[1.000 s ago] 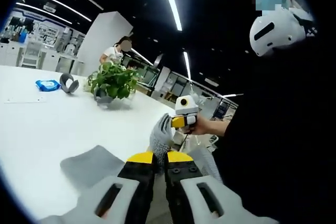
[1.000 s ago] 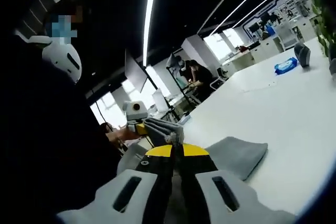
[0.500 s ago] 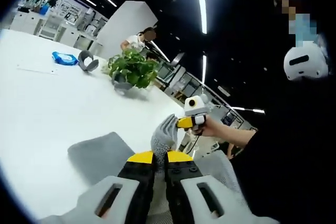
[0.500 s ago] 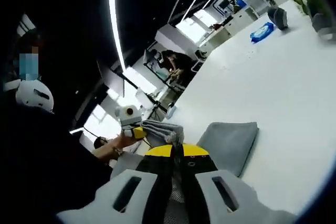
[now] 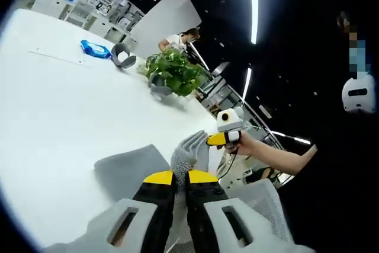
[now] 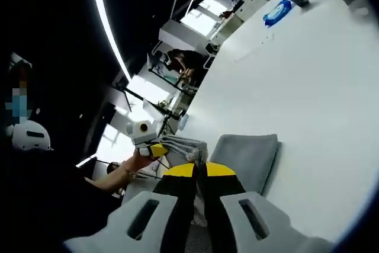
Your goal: Fold the towel on the table until its edges align and the towel forms a compact rectangular stack.
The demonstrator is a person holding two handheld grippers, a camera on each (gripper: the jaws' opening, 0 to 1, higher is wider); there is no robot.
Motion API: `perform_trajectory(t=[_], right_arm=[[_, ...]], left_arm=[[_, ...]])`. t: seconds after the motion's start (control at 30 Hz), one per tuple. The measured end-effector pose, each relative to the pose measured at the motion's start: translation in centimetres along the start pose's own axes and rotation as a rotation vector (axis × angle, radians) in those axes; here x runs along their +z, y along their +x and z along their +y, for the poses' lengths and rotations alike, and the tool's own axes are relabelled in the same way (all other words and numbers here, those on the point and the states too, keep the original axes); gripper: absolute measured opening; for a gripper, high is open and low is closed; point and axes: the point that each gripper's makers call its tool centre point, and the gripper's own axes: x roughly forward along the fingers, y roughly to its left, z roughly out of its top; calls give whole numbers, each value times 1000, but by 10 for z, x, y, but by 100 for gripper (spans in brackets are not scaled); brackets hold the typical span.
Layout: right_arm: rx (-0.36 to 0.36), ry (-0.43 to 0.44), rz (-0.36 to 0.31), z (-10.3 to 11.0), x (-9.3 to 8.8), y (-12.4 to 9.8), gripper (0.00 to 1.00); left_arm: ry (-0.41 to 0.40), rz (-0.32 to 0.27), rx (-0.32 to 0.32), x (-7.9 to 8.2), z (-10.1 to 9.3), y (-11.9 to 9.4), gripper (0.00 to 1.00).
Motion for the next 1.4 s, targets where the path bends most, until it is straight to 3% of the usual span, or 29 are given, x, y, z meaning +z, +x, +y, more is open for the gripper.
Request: perform_trajectory(t=[0.3,0.5,0.67,0.97,1.1,1.2,1.33,1.4], right_arm=[[-69,73,6,-40,1,10,1],[-172,-27,27,-64,-1,19,2],[-254,-124,19,-76,3,28,2],[-391,-365,73,-95,0,40,2],[-451,-491,115,-103,-2,40,2],[-512,-632,144,-107,-1,39,5],[-628,-783,154,-111,12,30,18],[-683,-828,141,-106,22,18,10]], left_arm=[[-72,28,90,-5,38,17,6],[-99,47,178,-14,64,22,6],[33,54,294,-18,80,24,6],[261,101,411,-25,94,27,6],[381,128,430,-27,98,31,6],[547,153,453,-26,101,32,10],[648,174,521,-17,105,27,20],[705,176,572,-9,106,20,23]])
